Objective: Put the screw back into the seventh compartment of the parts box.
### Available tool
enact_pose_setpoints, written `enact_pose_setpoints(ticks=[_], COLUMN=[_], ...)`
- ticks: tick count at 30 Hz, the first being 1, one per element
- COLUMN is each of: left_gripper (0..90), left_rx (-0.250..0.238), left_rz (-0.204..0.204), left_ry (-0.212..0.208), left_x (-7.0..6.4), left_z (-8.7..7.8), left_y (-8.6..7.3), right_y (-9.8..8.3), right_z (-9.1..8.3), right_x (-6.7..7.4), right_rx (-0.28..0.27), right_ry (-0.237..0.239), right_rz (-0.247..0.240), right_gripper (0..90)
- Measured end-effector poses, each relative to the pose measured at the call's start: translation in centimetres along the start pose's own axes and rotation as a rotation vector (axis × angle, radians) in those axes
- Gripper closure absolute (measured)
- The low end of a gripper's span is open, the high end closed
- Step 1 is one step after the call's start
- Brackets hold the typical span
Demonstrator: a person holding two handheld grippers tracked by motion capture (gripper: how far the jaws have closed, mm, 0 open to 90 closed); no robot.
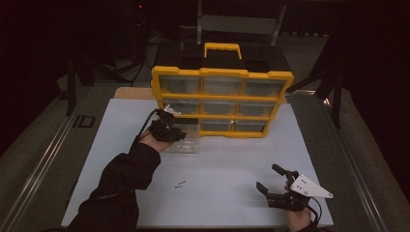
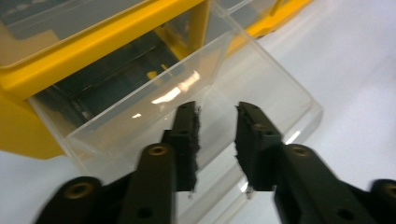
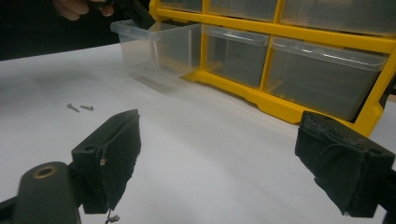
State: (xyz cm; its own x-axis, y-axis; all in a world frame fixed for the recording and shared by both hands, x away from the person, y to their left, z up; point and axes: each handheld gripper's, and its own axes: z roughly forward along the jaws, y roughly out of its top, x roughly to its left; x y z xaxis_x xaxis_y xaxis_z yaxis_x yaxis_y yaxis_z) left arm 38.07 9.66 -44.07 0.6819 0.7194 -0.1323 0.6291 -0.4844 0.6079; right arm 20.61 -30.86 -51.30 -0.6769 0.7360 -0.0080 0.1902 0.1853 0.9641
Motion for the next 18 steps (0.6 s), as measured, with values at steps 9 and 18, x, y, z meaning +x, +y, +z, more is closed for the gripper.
enact_pose_setpoints(ticks=[9,18], left_gripper=[51.0,26.7], left_rx=[-0.042,-0.112], left_rz=[-0.016,0.004], left_ry=[-0.010,-0.012], left_x=[-0.5,-1.0], left_z=[-1.5,-3.3], left_y=[0.1,-1.2], right_y=[0.0,0.0], right_z=[0.0,0.0], right_x=[0.1,0.1], right_rx=[0.002,0.005], right_ry=[0.004,0.004], right_rz=[0.000,-0.001], right_gripper=[14.0,14.1])
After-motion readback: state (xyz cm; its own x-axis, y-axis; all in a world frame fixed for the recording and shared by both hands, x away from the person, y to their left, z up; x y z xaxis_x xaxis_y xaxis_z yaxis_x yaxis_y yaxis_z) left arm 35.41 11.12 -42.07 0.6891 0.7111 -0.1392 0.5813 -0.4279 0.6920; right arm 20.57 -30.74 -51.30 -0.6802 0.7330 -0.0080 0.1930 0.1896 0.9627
